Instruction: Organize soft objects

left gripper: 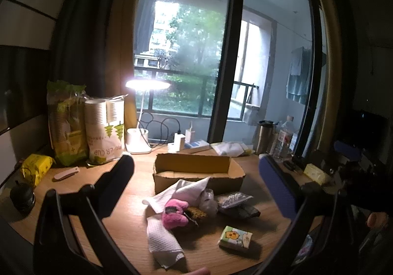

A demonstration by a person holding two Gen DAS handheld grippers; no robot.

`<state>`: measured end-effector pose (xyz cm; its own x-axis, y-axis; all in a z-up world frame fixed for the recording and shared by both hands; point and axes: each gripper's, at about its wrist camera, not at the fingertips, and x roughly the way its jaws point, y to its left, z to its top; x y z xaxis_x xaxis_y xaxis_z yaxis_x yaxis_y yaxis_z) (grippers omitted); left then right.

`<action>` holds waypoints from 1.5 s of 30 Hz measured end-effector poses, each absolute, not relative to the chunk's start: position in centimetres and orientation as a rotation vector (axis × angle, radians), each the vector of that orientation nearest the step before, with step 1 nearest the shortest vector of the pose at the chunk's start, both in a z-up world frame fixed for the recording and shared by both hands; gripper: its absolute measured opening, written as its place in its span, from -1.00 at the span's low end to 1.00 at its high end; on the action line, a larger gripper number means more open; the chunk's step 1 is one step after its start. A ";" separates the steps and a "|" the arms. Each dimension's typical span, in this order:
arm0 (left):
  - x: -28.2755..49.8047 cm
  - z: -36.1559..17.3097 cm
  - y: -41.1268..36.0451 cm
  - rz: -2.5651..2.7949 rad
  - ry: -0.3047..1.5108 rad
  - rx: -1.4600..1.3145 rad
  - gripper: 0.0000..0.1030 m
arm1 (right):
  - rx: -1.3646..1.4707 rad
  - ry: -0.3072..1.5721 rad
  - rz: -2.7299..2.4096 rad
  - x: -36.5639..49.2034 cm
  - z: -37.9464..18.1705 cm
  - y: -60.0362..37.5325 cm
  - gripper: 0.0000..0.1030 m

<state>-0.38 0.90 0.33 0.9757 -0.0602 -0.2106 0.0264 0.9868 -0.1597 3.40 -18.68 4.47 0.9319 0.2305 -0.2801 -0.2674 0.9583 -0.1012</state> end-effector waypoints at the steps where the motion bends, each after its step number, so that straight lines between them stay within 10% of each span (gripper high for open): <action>1: -0.4 0.4 0.7 -0.044 0.220 -0.150 0.99 | -0.138 0.270 0.257 3.4 4.5 -18.7 0.94; 45: -0.5 0.4 0.4 -0.055 0.220 -0.129 0.99 | -0.119 0.276 0.267 3.0 4.6 -18.9 0.94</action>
<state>-0.50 0.41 0.43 0.9744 -0.0687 -0.2139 0.0405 0.9902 -0.1338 3.02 -18.95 4.58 0.9271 0.2438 -0.2845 -0.2763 0.9578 -0.0794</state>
